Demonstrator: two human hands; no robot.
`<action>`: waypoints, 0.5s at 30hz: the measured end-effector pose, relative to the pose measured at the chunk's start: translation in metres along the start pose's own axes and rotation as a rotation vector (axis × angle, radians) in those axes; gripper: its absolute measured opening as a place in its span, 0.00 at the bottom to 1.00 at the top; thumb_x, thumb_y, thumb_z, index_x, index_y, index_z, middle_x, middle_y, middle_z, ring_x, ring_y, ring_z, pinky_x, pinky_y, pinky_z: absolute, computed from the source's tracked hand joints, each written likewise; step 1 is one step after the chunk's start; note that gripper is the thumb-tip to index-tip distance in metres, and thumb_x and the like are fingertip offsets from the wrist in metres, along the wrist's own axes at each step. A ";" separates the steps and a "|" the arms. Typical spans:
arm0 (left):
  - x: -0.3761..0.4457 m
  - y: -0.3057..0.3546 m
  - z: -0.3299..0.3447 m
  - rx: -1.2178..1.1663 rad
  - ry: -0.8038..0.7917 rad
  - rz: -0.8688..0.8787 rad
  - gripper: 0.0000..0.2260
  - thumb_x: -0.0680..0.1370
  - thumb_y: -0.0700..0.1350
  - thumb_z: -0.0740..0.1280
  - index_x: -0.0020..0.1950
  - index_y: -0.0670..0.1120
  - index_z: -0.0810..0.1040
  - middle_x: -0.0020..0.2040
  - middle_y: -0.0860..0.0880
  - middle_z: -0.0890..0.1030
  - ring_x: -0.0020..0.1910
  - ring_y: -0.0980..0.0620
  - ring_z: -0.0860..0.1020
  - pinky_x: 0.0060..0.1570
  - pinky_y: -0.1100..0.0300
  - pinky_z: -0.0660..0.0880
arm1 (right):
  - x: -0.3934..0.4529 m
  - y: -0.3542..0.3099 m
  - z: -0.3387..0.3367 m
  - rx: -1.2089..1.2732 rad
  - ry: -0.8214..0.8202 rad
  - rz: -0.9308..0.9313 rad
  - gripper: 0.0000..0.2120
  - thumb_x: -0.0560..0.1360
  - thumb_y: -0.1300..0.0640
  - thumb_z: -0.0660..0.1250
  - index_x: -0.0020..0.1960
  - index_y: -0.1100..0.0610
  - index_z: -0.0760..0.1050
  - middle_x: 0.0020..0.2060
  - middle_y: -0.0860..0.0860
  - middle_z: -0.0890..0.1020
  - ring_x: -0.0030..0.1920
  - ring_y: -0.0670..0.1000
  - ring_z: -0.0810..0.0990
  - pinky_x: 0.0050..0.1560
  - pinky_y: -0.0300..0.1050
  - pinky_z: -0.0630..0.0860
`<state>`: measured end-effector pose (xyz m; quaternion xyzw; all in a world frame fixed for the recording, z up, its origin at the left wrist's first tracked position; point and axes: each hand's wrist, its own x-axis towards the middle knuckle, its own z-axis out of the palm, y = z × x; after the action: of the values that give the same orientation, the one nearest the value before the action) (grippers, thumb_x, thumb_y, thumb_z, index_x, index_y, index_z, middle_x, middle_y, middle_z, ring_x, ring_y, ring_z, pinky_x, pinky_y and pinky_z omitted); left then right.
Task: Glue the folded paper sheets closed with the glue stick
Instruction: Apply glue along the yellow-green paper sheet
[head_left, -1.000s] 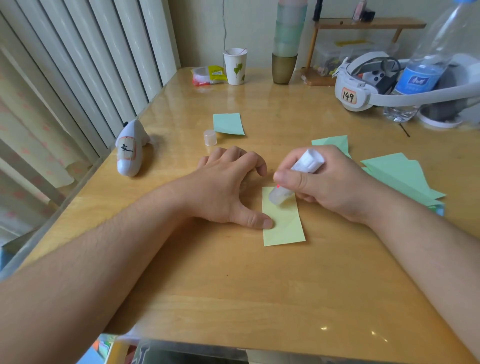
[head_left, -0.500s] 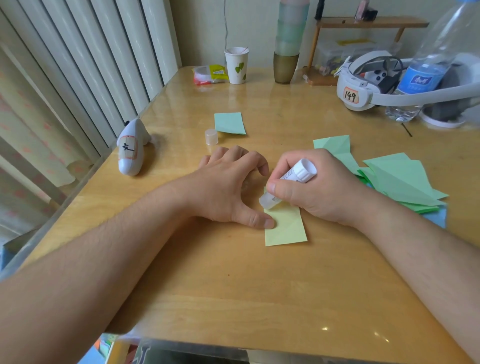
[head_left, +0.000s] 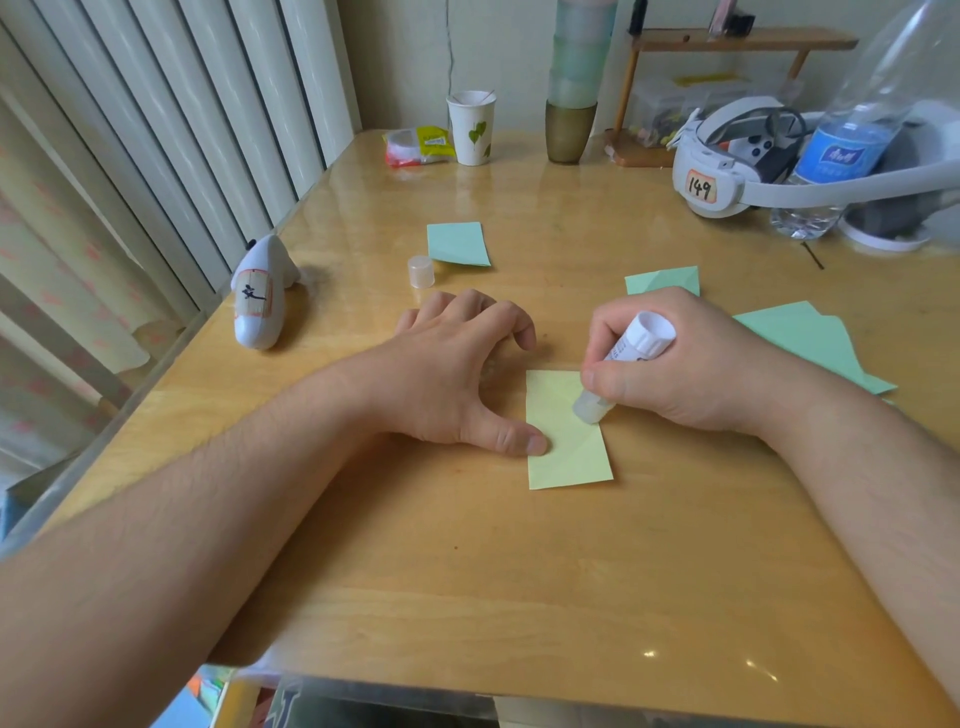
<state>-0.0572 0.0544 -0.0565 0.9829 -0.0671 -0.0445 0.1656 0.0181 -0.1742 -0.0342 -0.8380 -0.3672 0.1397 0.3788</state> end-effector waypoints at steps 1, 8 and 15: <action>0.000 0.000 0.000 0.000 0.001 0.000 0.39 0.57 0.80 0.67 0.63 0.66 0.64 0.62 0.59 0.65 0.63 0.51 0.61 0.67 0.52 0.61 | 0.000 0.000 0.000 -0.004 0.002 -0.001 0.08 0.72 0.59 0.73 0.36 0.52 0.79 0.30 0.45 0.78 0.32 0.42 0.72 0.32 0.34 0.67; 0.000 0.001 -0.001 -0.001 -0.002 0.001 0.37 0.60 0.76 0.72 0.64 0.65 0.64 0.63 0.58 0.65 0.64 0.51 0.61 0.68 0.52 0.60 | 0.002 0.001 -0.002 0.006 0.062 -0.007 0.09 0.70 0.51 0.74 0.35 0.53 0.78 0.28 0.47 0.76 0.31 0.44 0.72 0.33 0.42 0.68; 0.000 0.001 -0.001 0.031 -0.010 0.002 0.37 0.60 0.78 0.68 0.64 0.65 0.63 0.63 0.58 0.64 0.64 0.50 0.61 0.69 0.51 0.61 | 0.007 -0.002 0.004 0.253 0.138 -0.088 0.08 0.67 0.52 0.71 0.36 0.56 0.78 0.28 0.51 0.74 0.29 0.49 0.70 0.32 0.44 0.66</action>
<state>-0.0577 0.0535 -0.0555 0.9851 -0.0694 -0.0480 0.1500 0.0197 -0.1662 -0.0351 -0.7742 -0.3562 0.1101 0.5115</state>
